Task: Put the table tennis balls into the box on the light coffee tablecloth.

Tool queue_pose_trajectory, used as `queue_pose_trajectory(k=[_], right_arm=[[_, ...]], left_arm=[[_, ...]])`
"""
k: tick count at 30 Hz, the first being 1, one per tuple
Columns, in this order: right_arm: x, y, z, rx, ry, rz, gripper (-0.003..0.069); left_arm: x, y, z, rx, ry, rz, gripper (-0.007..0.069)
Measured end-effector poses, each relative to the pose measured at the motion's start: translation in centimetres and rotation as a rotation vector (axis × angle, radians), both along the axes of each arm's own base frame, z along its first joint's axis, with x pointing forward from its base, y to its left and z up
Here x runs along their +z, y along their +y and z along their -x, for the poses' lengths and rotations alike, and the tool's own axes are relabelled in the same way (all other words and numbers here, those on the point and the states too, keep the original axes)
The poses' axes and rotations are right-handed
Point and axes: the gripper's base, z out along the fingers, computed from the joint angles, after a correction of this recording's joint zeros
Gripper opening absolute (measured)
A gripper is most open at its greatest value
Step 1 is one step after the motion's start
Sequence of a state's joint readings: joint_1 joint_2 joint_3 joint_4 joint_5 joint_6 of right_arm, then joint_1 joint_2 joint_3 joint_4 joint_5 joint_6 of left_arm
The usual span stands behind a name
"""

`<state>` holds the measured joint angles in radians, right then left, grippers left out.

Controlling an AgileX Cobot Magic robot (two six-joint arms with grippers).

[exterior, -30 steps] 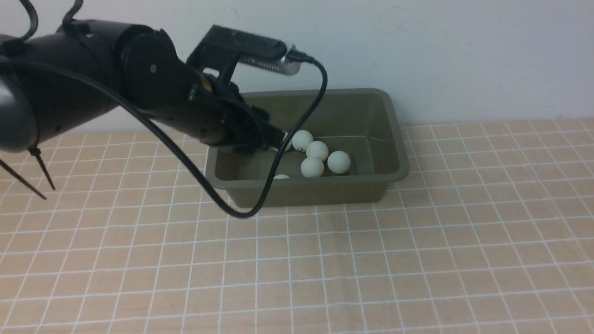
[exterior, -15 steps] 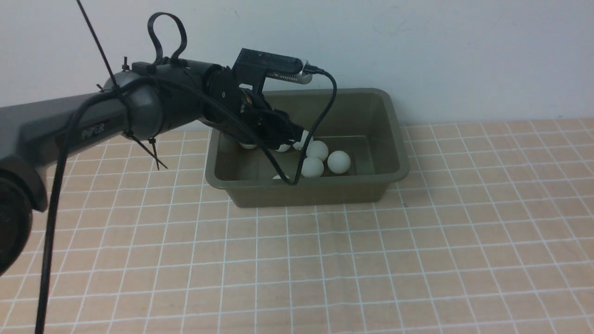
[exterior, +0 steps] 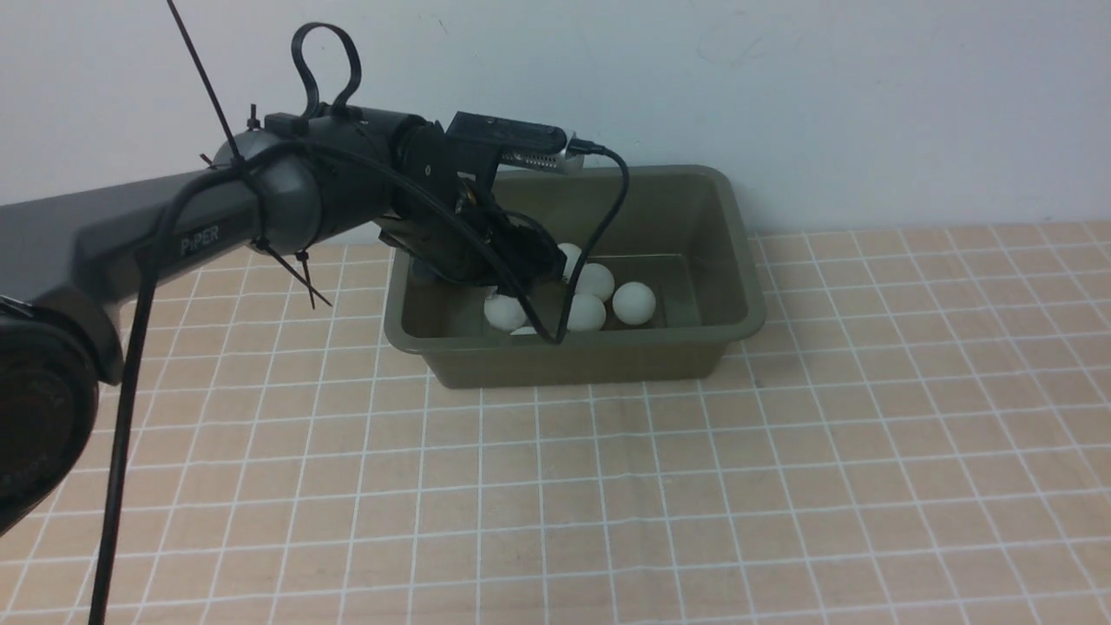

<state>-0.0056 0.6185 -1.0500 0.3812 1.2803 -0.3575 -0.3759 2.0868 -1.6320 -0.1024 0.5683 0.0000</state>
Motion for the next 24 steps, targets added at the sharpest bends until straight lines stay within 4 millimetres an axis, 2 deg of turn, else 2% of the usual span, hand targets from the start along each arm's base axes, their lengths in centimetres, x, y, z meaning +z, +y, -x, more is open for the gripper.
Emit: queue_pose_trajectory(k=[3, 7, 13, 17, 18, 19, 20, 21, 22, 24], right_arm=[[0.0, 0.0, 0.0, 0.000, 0.000, 0.000, -0.0018], [0.0, 0.0, 0.0, 0.000, 0.000, 0.000, -0.0018], [0.0, 0.0, 0.0, 0.002, -0.001, 0.003, -0.0018], [0.0, 0.0, 0.0, 0.002, -0.001, 0.003, -0.0018], [0.0, 0.0, 0.0, 0.003, -0.002, 0.004, -0.0018], [0.0, 0.0, 0.0, 0.005, -0.003, 0.008, -0.0018], [0.0, 0.0, 0.0, 0.008, -0.005, 0.013, -0.0018], [0.0, 0.0, 0.0, 0.014, -0.008, 0.021, -0.0018], [0.0, 0.0, 0.0, 0.015, -0.009, 0.023, -0.0018], [0.0, 0.0, 0.0, 0.023, -0.015, 0.041, -0.0018]], left_arm=[[-0.1, 0.0, 0.2, 0.009, 0.028, 0.000, 0.0479], [0.3, 0.0, 0.0, 0.010, 0.023, 0.003, 0.0488], [3.6, -0.1, -0.4, -0.002, -0.012, 0.002, 0.0463], [10.6, 0.5, 0.7, -0.014, -0.132, 0.000, 0.0270], [11.5, 0.7, 0.9, -0.015, -0.148, -0.003, 0.0228], [14.4, 1.4, 2.1, -0.019, -0.207, -0.016, 0.0107], [16.3, 1.9, 3.2, -0.026, -0.244, -0.028, 0.0027], [18.1, 2.5, 4.3, -0.024, -0.267, -0.040, -0.0013], [18.1, 2.5, 4.3, -0.024, -0.263, -0.042, -0.0020], [20.9, 3.8, 6.9, -0.022, -0.275, -0.075, -0.0060]])
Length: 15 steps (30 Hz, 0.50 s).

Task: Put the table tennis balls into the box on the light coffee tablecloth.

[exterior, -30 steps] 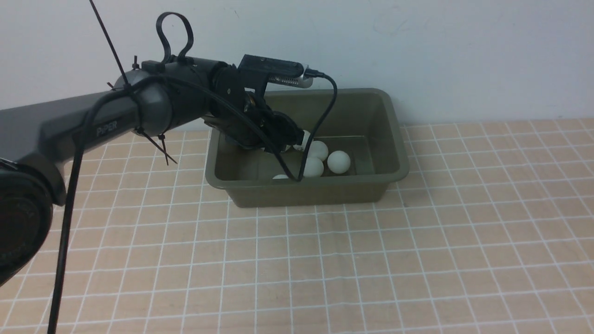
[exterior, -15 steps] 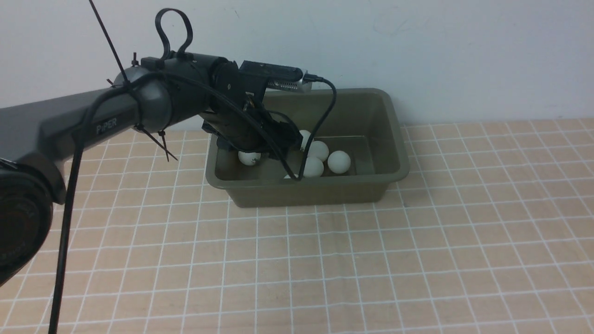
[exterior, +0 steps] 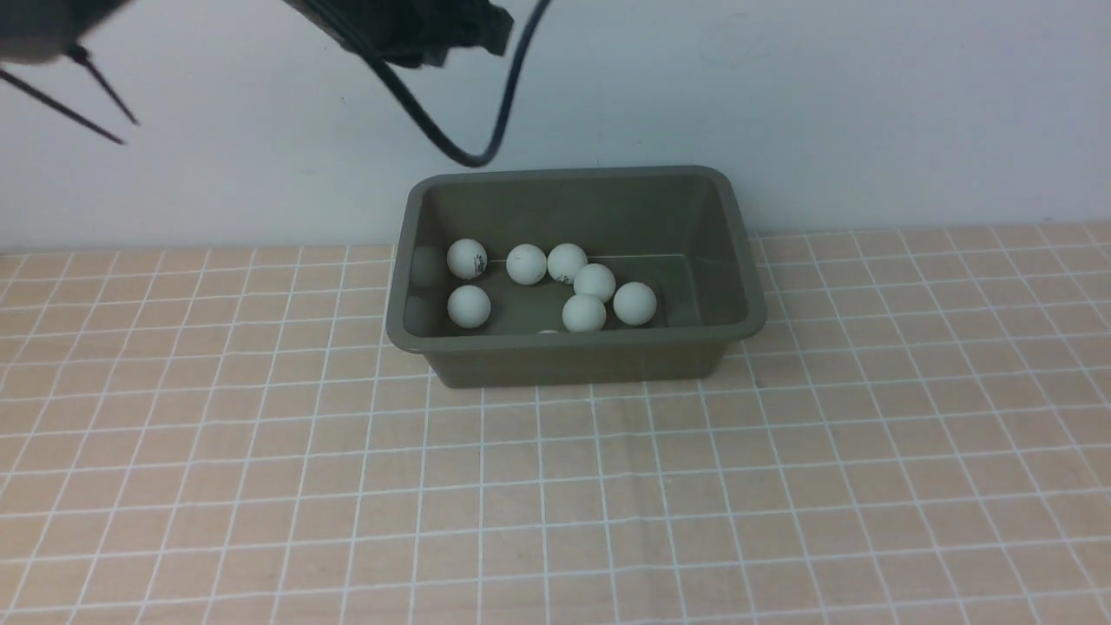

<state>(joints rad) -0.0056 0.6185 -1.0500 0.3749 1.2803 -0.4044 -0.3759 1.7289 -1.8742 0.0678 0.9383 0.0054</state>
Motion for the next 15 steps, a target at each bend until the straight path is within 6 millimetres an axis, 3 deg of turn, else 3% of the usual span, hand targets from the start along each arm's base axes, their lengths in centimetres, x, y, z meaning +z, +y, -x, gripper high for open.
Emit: queue_pose_trajectory(k=[4, 5, 6, 8, 11, 15], right_arm=[[0.0, 0.0, 0.0, 0.005, -0.003, 0.008, -0.0018], [0.0, 0.0, 0.0, 0.005, -0.003, 0.008, -0.0018], [0.0, 0.0, 0.0, 0.005, -0.003, 0.008, -0.0018], [0.0, 0.0, 0.0, 0.005, -0.003, 0.008, -0.0018], [0.0, 0.0, 0.0, 0.005, -0.003, 0.010, -0.0018], [0.0, -0.1, 0.0, 0.002, -0.004, 0.018, -0.0018]], left_arm=[[2.6, 1.5, 3.5, 0.001, -0.008, -0.019, -0.0069], [2.5, 1.6, 3.6, 0.001, -0.005, -0.020, -0.0069], [3.0, 2.2, 5.3, -0.003, -0.027, -0.015, -0.0069], [3.0, 2.7, 6.7, -0.007, -0.054, -0.007, -0.0069], [2.0, 3.6, 9.1, -0.016, -0.097, 0.011, -0.0069], [-1.9, 4.9, 13.0, -0.028, -0.104, 0.045, -0.0069]])
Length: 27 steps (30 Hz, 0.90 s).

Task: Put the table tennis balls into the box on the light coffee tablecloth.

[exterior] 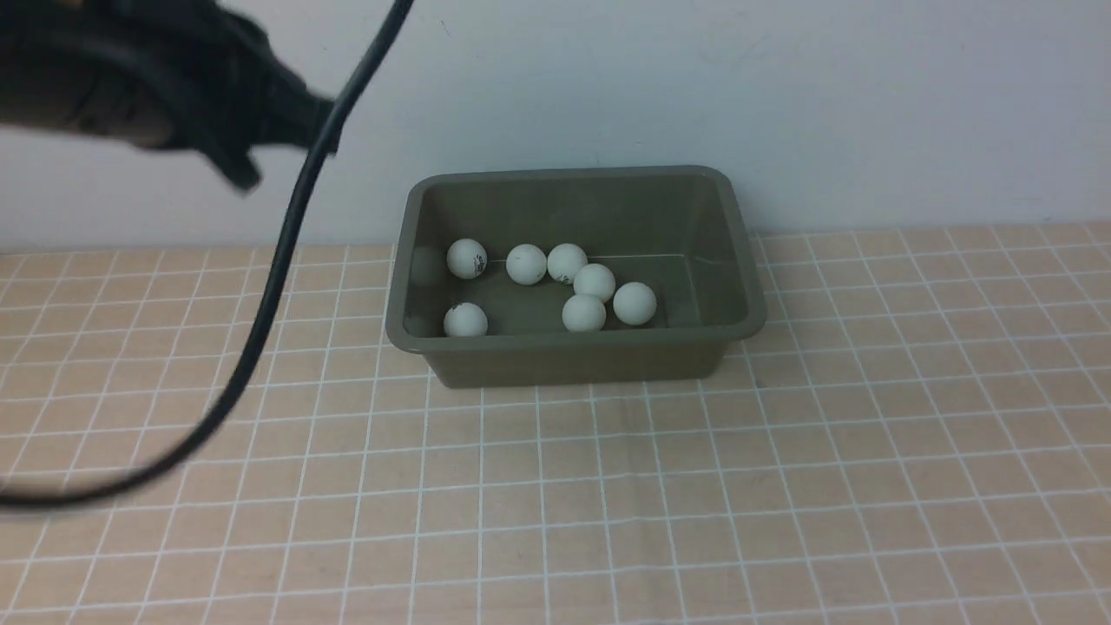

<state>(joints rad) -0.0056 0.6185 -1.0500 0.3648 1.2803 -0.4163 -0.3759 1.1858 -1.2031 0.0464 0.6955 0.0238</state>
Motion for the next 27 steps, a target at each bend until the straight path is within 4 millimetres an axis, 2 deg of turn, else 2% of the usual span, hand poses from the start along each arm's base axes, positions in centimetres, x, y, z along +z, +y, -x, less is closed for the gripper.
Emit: queue_pose_trajectory(k=[3, 6, 12, 16, 21, 27], right_arm=[[0.0, 0.0, 0.0, -0.003, 0.000, 0.005, -0.0018], [0.0, -0.1, 0.0, -0.005, 0.000, 0.010, -0.0018], [0.0, -0.1, 0.0, -0.006, 0.000, 0.012, -0.0018], [-0.1, -0.1, 0.0, -0.007, 0.002, 0.013, -0.0018], [-0.6, -0.2, -0.3, -0.003, -0.040, 0.030, -0.0018], [-3.6, -0.2, 0.4, -0.016, -0.232, 0.026, -0.0018]], left_arm=[[-3.4, 0.8, 2.4, -0.002, 0.003, 0.020, -0.0069], [-6.8, 1.3, 3.7, -0.001, 0.031, 0.017, -0.0069], [-10.4, 1.5, 4.6, 0.025, 0.076, 0.064, -0.0069], [-12.9, 1.8, 5.4, 0.020, 0.037, 0.081, -0.0069], [-14.4, 2.5, 7.0, 0.018, -0.054, 0.121, -0.0069], [-14.8, 3.4, 9.4, 0.020, -0.135, 0.164, -0.0069]])
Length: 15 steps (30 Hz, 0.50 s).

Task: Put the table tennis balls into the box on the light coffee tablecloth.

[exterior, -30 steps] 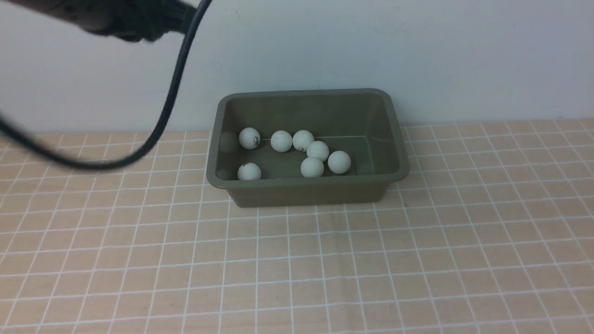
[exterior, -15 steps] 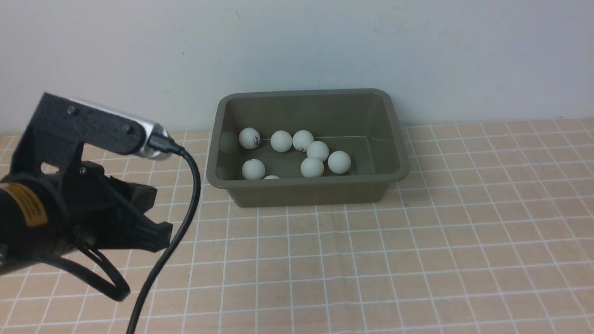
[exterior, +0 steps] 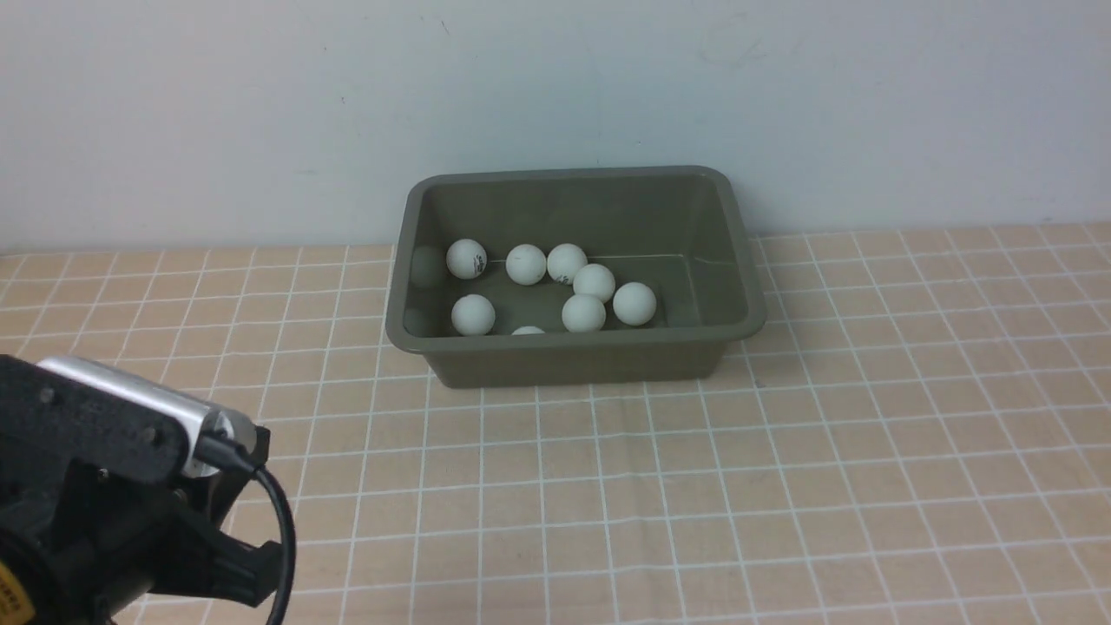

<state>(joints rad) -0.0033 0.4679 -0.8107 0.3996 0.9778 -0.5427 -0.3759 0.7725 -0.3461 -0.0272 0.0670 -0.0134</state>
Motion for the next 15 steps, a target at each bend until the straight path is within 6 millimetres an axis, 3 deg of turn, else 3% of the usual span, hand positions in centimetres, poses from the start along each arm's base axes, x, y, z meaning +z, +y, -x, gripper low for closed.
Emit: queue_pose_trajectory(k=[8, 15], right_arm=[[-5.0, -0.2, -0.1, -0.075, -0.133, -0.142, -0.0018], [-7.2, -0.6, 0.4, -0.135, -0.247, -0.266, -0.0018]], left_arm=[[1.3, 0.5, 1.4, -0.001, -0.096, 0.035, -0.0069], [2.3, 1.3, 3.3, -0.002, -0.203, 0.072, -0.0069]])
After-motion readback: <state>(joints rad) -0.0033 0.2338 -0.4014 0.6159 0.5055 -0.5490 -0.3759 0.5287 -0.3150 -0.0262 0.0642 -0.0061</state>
